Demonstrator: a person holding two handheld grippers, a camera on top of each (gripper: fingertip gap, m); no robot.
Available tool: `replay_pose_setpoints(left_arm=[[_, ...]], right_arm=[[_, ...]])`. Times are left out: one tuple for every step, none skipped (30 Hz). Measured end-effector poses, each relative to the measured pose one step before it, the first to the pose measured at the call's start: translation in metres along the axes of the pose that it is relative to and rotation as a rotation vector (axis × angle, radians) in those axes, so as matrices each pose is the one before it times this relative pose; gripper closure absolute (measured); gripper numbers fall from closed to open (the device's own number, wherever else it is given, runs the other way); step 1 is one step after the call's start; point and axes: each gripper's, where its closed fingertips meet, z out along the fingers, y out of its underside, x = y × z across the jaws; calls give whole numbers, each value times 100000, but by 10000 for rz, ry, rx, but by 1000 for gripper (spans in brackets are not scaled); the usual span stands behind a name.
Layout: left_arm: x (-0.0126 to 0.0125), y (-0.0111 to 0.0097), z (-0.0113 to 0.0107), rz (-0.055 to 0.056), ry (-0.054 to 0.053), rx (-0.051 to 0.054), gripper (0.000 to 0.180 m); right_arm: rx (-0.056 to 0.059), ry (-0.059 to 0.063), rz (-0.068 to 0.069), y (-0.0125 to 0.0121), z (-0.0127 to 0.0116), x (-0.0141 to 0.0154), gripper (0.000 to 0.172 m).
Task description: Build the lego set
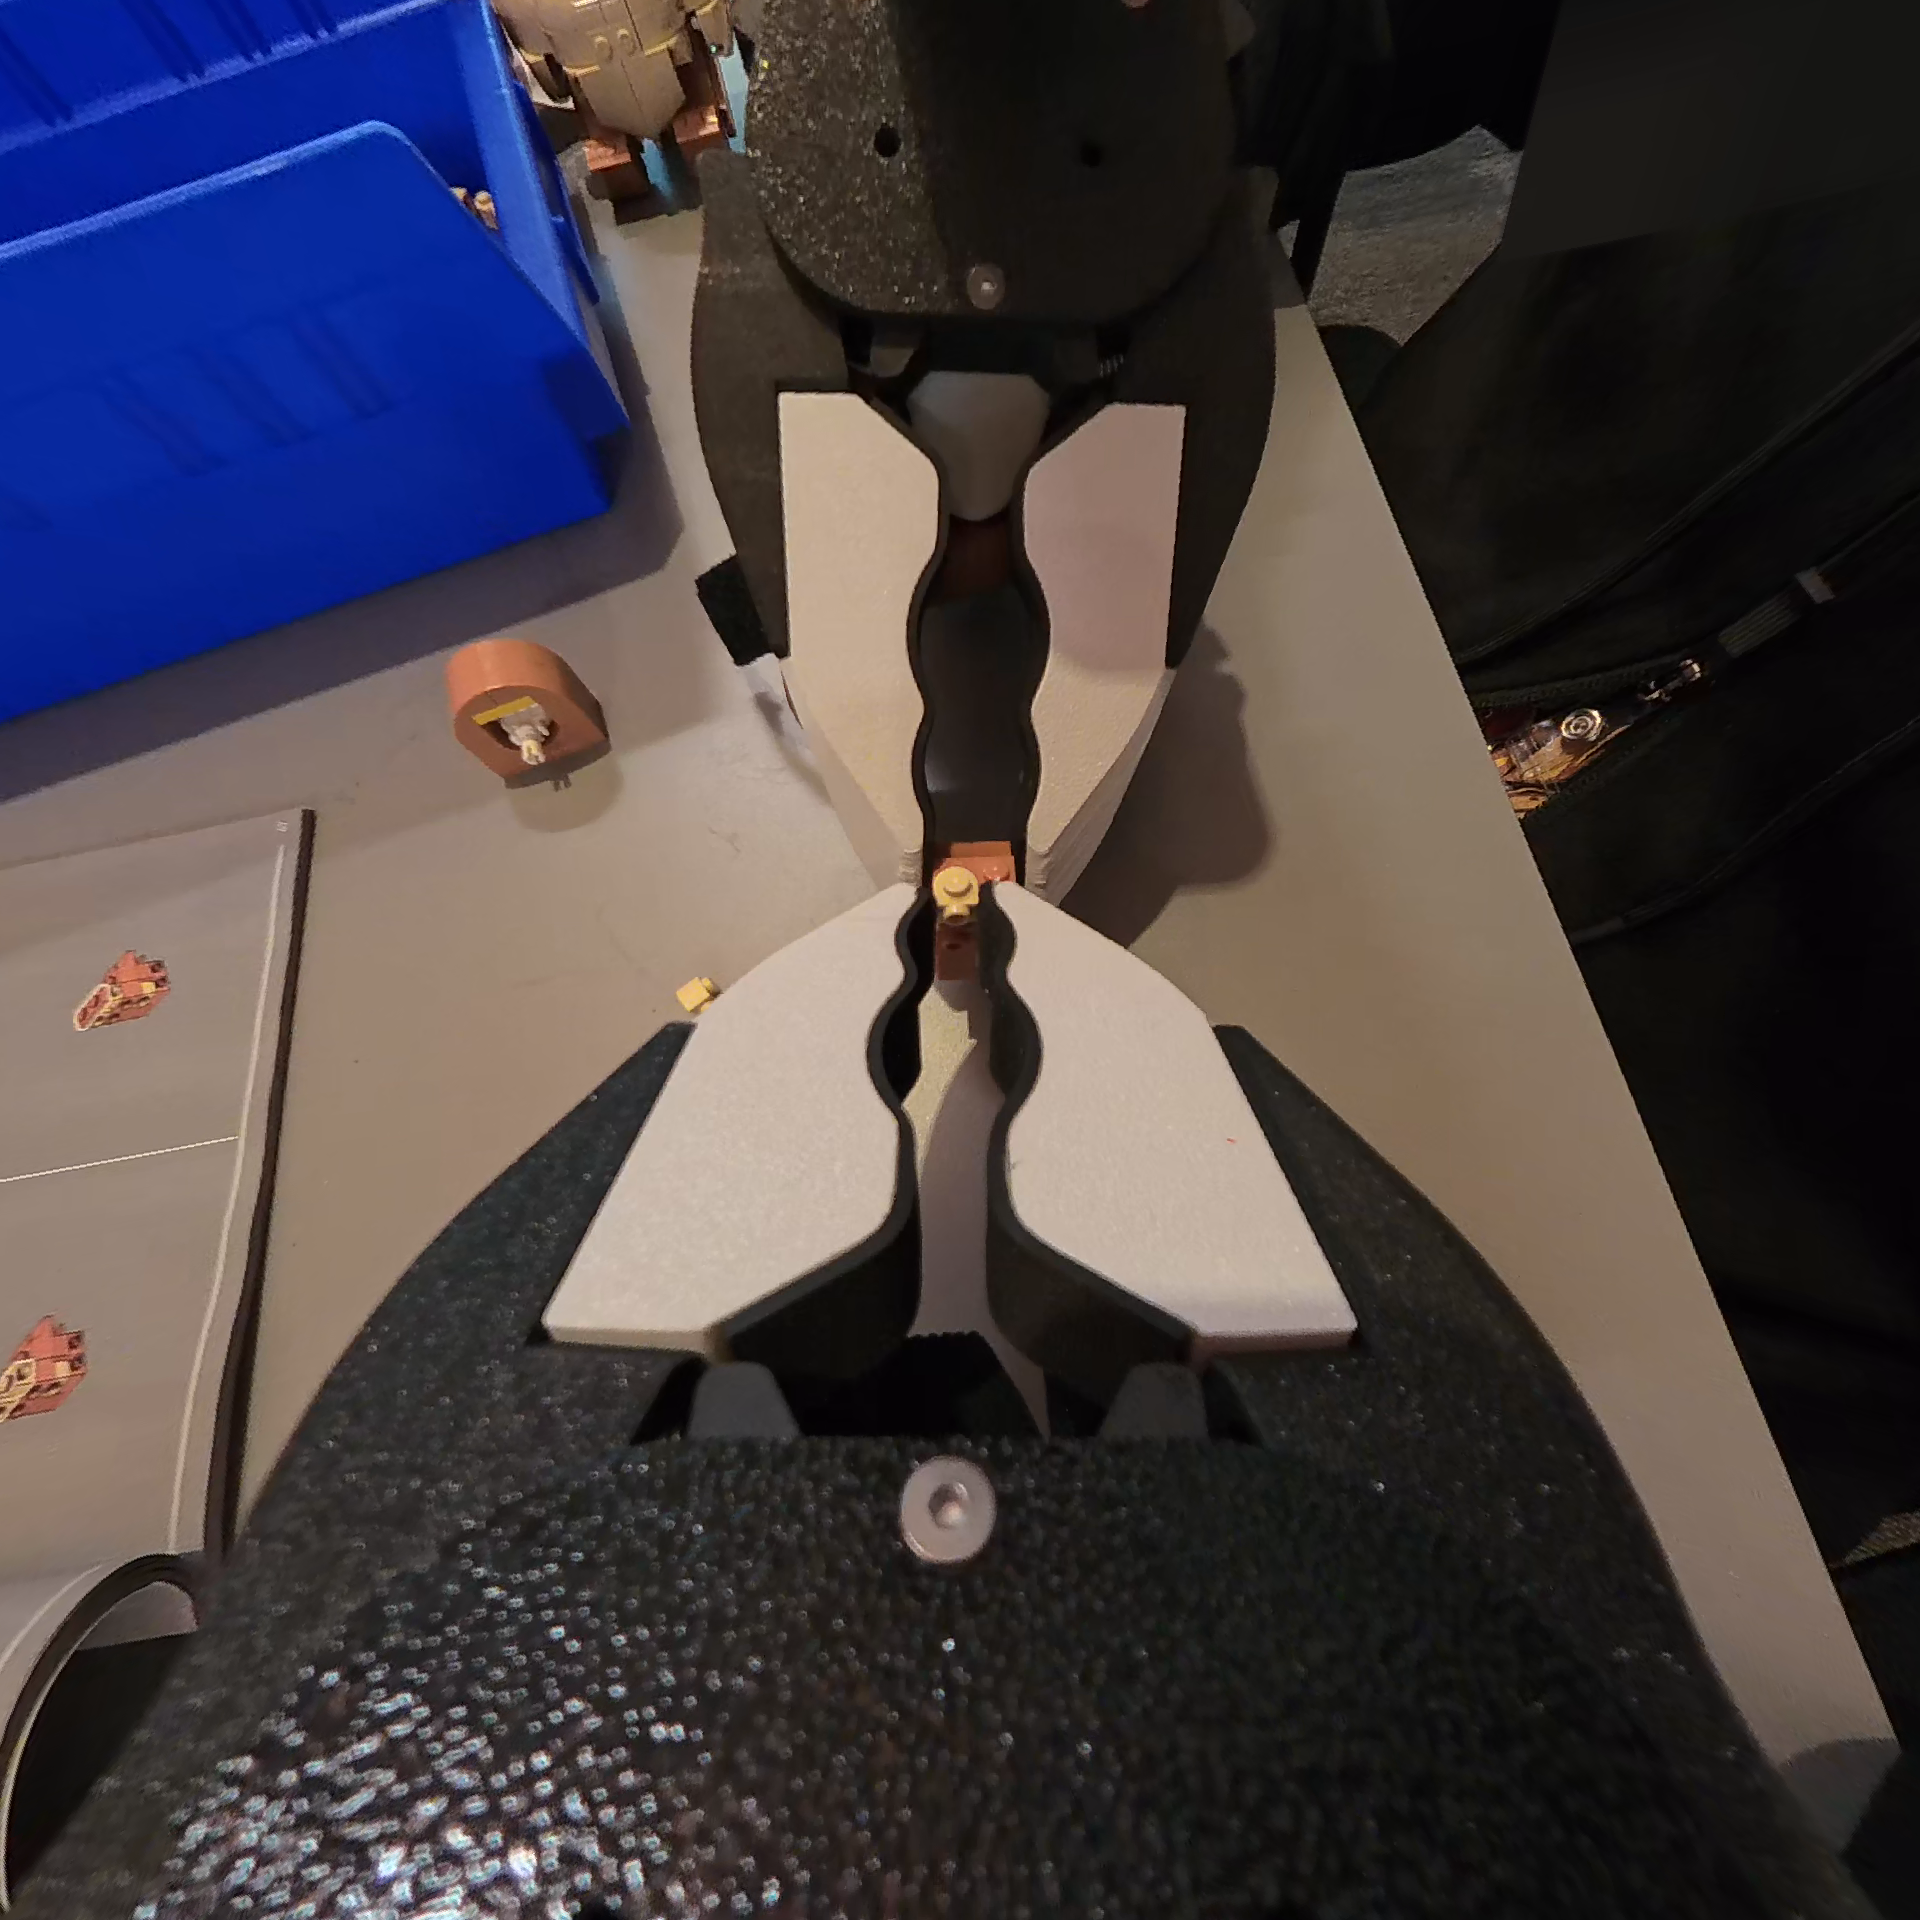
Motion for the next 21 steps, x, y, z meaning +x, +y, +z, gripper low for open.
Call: replay_pose_setpoints(left_arm=[[8,-8,15,9,-4,8,173],[30,-16,9,11,14,9,173],[13,-18,11,10,1,10,172],[-14,10,5,-7,-15,-2,171],[-42,23,1,-17,-18,-10,171],[-31,21,-7,-18,-7,2,171],[-13,8,-10,-11,4,4,171],[0,12,-1,-2,-4,1,171],[-3,12,-11,0,-5,-5,171],[1,-8,-6,6,-2,-2,172],[31,-4,8,5,14,-5,172],[-5,3,13,8,-1,-17,172],[-34,12,3,11,-30,-22,172],[-27,25,11,9,-17,-28,172],[11,12,3,10,3,-22,172],[-28,-2,-24,29,-29,-12,173],[-40,-5,-37,37,-42,-13,173],[-28,7,-44,25,-32,-21,173],[-73,-2,-45,25,-63,-24,173],[-48,11,-27,22,-45,-27,173],[-32,24,-15,21,-38,-41,173]], right_arm=[[3,0,12,6,-7,16,155],[8,-16,15,0,-4,-6,155],[14,-11,11,-15,-11,-16,155],[3,-8,0,-12,-3,-8,155],[8,-2,-1,-9,2,-12,155],[10,-7,3,-21,2,-9,155],[2,-1,-2,-3,-1,-10,155],[-1,3,-6,2,-1,8,155],[4,2,2,-6,3,1,155],[5,-5,2,-7,4,-7,155],[-3,-3,-3,5,-5,-11,155],[-6,3,-2,5,17,-1,155],[-3,-3,-2,7,11,-6,155],[-4,-3,2,0,5,-7,155],[-10,8,6,9,17,9,155],[-6,15,10,8,-2,22,155],[2,7,10,-6,-6,24,155],[7,10,11,-8,-10,30,155],[-2,15,9,-7,-4,24,155],[-12,11,3,23,3,29,155],[-16,15,3,17,13,20,155]])
